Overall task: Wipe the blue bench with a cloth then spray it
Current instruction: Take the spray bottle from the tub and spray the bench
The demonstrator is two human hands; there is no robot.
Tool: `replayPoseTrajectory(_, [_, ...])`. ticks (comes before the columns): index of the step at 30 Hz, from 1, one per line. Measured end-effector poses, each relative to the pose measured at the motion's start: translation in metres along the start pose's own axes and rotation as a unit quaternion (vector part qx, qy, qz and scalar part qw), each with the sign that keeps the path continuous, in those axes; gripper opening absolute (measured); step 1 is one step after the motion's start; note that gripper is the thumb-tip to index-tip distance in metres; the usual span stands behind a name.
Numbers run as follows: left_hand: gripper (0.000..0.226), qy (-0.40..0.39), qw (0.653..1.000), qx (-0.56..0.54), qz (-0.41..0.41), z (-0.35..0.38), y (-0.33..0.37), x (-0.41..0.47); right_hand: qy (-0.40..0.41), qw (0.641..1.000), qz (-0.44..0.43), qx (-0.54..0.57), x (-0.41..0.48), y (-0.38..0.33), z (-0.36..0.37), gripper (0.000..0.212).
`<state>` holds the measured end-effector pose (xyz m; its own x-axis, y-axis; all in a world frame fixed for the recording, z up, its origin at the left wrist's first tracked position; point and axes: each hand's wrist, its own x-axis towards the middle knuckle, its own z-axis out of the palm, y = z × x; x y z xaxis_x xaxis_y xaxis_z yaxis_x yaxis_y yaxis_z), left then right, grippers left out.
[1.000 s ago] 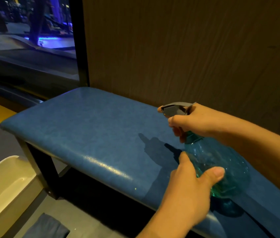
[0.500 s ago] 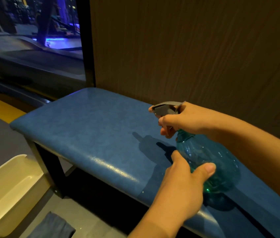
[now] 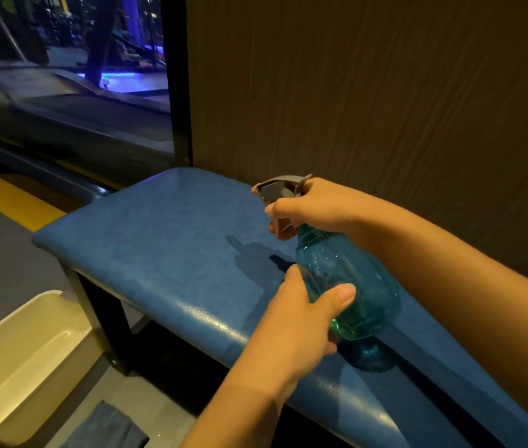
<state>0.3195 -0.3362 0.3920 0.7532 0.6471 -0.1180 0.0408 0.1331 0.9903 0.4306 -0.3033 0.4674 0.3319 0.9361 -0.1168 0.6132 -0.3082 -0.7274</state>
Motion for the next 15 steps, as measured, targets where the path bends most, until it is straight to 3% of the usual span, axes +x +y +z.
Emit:
replayPoseTrajectory(7, [0.018, -0.043, 0.999, 0.002, 0.014, -0.001, 0.001, 0.0, 0.081, 0.997, 0.002, 0.017, -0.008, 0.008, -0.004, 0.011])
replayPoseTrajectory(15, [0.024, -0.107, 0.993, 0.039, 0.014, 0.002, 0.0, 0.001, 0.065, 0.997, -0.004, 0.031, -0.034, 0.019, -0.021, 0.034])
